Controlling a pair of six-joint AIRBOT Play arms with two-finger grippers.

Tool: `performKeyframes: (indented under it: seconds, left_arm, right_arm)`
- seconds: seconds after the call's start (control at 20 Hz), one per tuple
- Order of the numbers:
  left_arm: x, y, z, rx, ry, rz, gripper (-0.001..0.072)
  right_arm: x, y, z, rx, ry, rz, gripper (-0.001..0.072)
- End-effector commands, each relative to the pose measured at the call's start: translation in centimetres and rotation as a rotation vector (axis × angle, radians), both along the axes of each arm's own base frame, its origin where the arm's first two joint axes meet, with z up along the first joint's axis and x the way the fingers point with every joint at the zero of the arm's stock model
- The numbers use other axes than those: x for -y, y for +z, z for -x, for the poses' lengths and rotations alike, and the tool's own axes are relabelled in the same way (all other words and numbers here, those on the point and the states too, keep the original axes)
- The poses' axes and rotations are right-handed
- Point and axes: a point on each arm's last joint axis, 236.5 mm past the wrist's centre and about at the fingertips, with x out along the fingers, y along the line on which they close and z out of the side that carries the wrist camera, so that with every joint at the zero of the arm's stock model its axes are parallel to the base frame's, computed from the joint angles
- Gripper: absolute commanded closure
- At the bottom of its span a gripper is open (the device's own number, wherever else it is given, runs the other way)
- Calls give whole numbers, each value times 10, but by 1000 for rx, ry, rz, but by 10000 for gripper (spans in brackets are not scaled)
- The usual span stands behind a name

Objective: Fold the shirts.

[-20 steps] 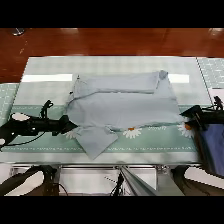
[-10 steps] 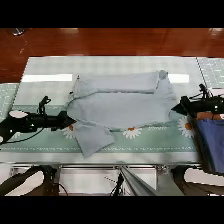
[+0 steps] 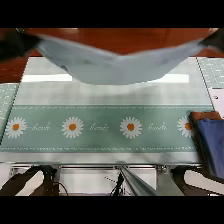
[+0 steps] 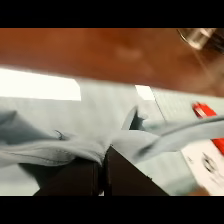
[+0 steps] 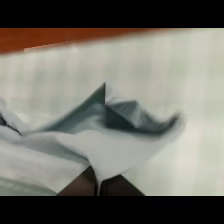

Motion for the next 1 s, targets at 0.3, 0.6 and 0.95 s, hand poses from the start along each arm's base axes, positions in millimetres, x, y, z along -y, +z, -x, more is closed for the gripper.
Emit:
performKeyframes:
  seconds: [0.3,0.6,0.95]
  left_arm:
    - [-79,189,186,396,512,-432,682]
    - [-100,201,305,495,742,-528,683]
    - [-107,78,236,83,610,-512,682]
  right_arm:
    - [-35,191,191,487,-103,255,688]
    - [-49,201,280,555,-153,305,687]
    - [-39,106,246,267,-134,240,687]
